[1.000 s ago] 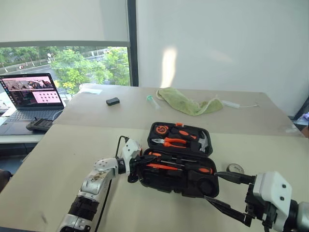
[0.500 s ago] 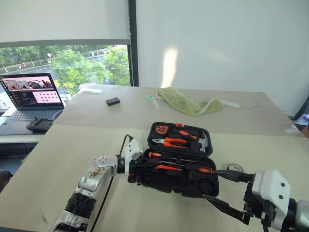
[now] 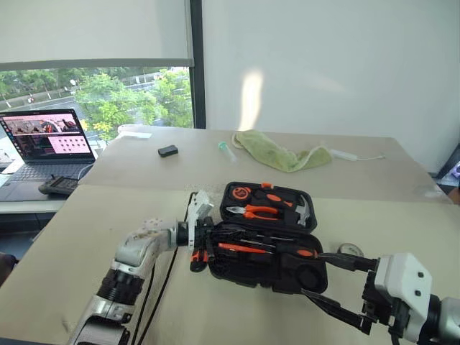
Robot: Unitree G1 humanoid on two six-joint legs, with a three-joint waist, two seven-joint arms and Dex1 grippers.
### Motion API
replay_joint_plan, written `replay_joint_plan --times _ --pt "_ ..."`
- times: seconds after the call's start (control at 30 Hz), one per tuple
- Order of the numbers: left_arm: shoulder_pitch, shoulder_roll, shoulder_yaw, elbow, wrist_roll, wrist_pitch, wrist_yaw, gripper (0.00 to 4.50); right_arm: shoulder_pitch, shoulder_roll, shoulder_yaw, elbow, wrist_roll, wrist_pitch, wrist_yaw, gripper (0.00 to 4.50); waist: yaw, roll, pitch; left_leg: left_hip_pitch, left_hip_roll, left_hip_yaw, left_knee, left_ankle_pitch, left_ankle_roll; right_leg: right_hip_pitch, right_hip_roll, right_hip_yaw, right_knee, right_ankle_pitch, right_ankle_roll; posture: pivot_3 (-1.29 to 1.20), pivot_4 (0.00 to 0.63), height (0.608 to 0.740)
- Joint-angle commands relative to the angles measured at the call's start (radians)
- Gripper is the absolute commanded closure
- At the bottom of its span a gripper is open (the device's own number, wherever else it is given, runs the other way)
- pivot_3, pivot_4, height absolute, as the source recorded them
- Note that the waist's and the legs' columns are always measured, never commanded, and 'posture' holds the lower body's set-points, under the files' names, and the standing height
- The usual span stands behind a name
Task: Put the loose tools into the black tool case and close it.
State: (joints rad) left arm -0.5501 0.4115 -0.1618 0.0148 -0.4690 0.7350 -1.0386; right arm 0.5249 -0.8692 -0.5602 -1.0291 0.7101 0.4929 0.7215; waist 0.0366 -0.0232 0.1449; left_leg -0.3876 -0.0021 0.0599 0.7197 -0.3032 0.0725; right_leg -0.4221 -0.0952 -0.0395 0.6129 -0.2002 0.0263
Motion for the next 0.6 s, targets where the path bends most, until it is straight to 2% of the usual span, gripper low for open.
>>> replay_joint_plan --times 0.03,0.23,0.33,0.6 --pt "-0.020 0.016 -0.042 -0.052 0.024 0.056 0.040 4.42 -0.019 -0.006 -0.011 -0.017 0.011 0.008 0.001 0.76 0.000 0.000 0.000 0.000 0.000 0.000 0.000 0.000 0.000 0.000 0.000 0.000 0.000 0.000 0.000 0.00 0.150 0.740" --pt "0.007 0.046 -0.122 -0.025 0.118 0.016 0.074 4.42 -0.026 -0.002 -0.005 -0.016 0.004 0.013 0.006 0.76 0.001 0.000 0.000 0.000 0.000 0.000 0.000 0.000 0.000 0.000 0.000 0.000 0.000 0.000 0.000 0.00 0.150 0.740" --pt "0.034 0.016 -0.079 -0.010 0.082 -0.001 0.079 4.42 -0.022 0.003 -0.004 -0.017 0.000 0.012 0.007 0.76 0.002 0.000 0.000 0.000 0.000 0.000 0.000 0.000 0.000 0.000 0.000 0.000 0.000 0.000 0.000 0.00 0.150 0.740" --pt "0.096 0.070 -0.160 -0.045 0.141 0.036 0.088 4.42 -0.015 0.002 -0.009 -0.018 0.007 0.014 0.014 0.76 0.001 0.001 -0.003 0.002 0.000 0.000 -0.002 0.000 0.000 0.001 -0.001 0.001 0.000 0.000 0.000 0.00 0.150 0.740"
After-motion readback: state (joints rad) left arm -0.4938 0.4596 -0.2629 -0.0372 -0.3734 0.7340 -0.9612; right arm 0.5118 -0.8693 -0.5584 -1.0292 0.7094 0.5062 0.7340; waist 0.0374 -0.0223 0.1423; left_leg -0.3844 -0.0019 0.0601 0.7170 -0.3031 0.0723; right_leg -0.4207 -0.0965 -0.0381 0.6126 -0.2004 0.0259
